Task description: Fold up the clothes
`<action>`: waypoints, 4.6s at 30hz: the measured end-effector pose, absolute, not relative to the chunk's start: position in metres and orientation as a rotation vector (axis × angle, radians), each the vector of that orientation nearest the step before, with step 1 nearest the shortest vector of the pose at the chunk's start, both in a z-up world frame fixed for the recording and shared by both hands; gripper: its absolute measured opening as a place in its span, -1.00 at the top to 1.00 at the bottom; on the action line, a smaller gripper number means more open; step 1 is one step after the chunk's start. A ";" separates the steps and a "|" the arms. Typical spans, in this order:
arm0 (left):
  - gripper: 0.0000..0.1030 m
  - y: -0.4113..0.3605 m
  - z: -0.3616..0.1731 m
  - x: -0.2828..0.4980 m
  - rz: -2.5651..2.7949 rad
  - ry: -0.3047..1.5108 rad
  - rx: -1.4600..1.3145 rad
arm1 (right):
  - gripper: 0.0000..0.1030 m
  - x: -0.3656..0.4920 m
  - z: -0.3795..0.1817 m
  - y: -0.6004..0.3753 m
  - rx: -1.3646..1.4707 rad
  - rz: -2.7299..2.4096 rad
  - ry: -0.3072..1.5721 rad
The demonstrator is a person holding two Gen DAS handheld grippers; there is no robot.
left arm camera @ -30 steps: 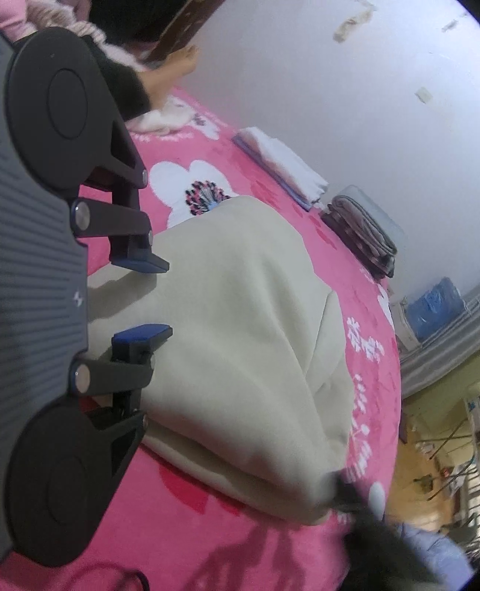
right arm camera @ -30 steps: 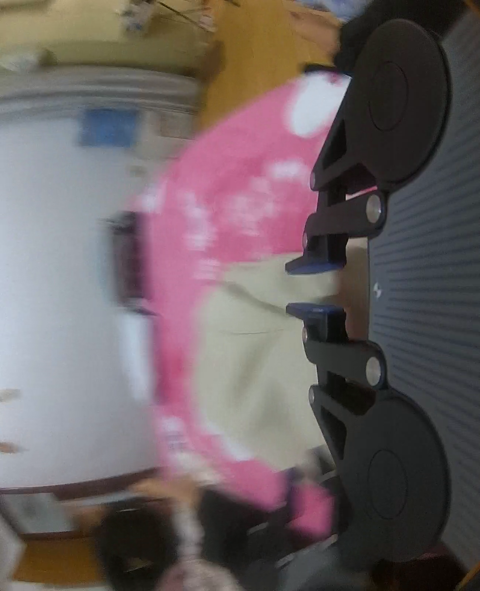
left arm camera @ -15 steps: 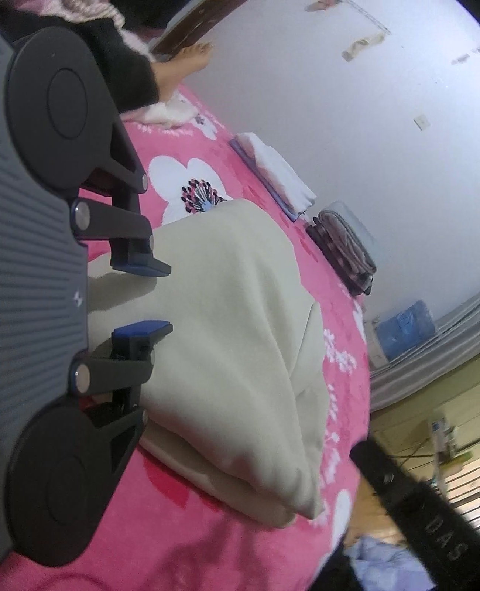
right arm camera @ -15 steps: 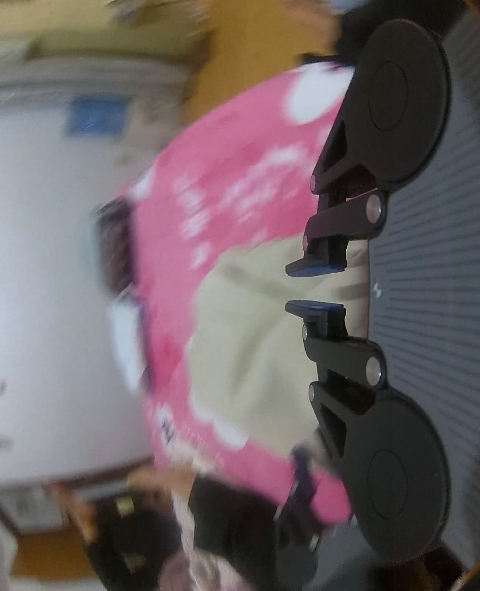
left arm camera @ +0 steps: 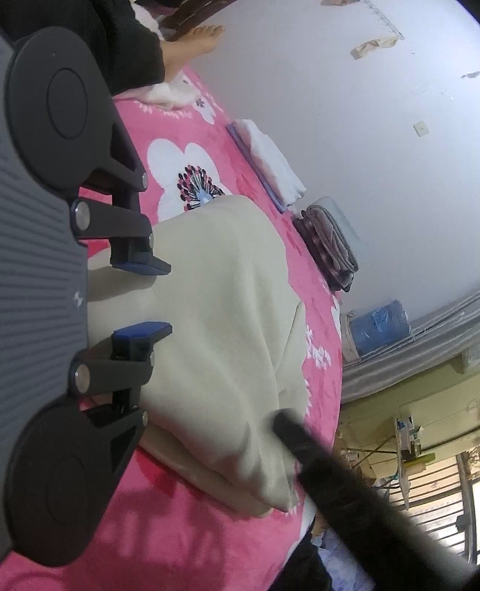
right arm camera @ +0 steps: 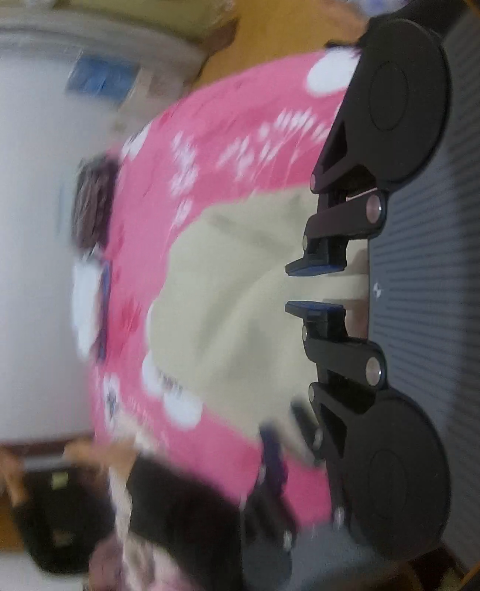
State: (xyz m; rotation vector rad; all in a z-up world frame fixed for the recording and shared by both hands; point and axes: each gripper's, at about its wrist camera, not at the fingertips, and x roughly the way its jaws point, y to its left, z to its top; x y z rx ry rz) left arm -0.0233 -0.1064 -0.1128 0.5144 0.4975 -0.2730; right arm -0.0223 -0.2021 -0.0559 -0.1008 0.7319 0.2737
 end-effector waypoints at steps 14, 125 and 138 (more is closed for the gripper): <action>0.25 -0.113 -0.112 -0.033 -0.209 0.507 0.481 | 0.76 0.031 -0.006 -0.158 -0.258 0.392 0.717; 0.12 -0.038 -0.093 -0.045 -0.165 0.842 0.120 | 0.74 0.022 -0.039 -0.147 -0.255 0.686 0.885; 0.03 -0.022 -0.071 -0.057 -0.226 0.759 0.052 | 0.74 0.048 -0.095 -0.155 -0.270 0.598 0.972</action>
